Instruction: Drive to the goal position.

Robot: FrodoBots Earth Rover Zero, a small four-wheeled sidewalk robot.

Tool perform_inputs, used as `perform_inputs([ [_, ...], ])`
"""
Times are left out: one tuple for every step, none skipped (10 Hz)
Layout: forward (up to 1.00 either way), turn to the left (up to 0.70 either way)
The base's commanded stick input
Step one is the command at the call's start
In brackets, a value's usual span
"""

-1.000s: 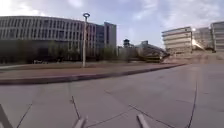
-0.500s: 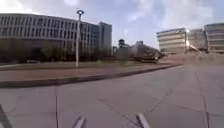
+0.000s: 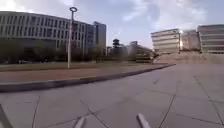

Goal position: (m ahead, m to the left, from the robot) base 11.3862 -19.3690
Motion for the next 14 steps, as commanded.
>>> perform_inputs([
  [0.7, 0.0],
  [0.7, 0.0],
  [0.7, 0.0],
  [0.7, 0.0],
  [0.7, -0.04],
  [0.7, -0.13],
  [0.7, -0.14],
  [0.7, -0.14],
  [0.7, -0.14],
  [0.7, -0.14],
  [0.7, -0.14],
  [0.7, -0.14],
  [0.7, -0.14],
  [0.7, -0.14],
])
